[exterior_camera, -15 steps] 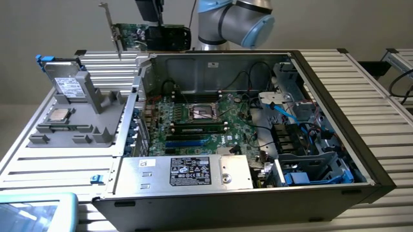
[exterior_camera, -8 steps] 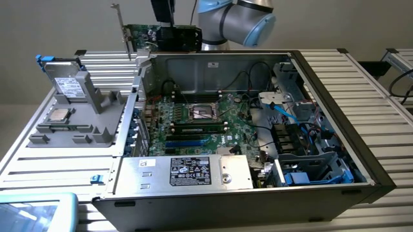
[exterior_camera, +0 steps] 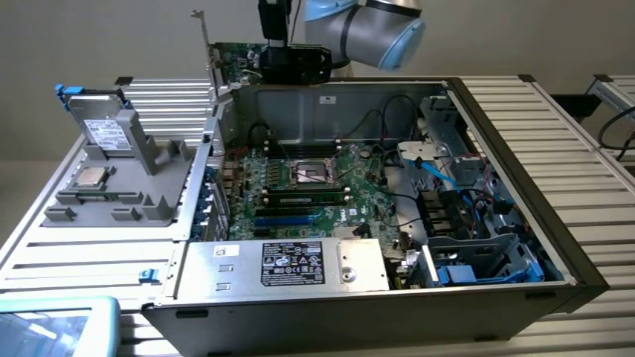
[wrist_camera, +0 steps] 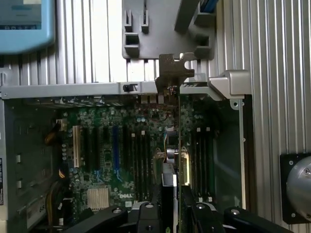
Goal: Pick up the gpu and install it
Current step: 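Pick up the gpu and move the gpu toward the slot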
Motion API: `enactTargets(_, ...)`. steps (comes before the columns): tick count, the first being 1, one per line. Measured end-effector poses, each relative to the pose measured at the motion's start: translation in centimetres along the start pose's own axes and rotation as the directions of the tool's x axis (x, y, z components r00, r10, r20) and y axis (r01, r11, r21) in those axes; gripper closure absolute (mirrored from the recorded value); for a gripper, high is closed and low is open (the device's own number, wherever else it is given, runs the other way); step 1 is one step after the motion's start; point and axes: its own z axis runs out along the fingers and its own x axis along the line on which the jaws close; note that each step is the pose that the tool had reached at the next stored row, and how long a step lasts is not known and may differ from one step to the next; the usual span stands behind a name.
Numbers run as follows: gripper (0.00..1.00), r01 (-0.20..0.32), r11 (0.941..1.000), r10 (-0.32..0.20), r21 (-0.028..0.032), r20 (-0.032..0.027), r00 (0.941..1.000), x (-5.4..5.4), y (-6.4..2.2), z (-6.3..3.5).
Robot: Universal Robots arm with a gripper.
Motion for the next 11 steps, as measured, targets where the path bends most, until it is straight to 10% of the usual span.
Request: enactTargets(11,0.73,0.0,1.0,0.0,0.0,-0.0001,1.0,2.8,-1.29,0.56)
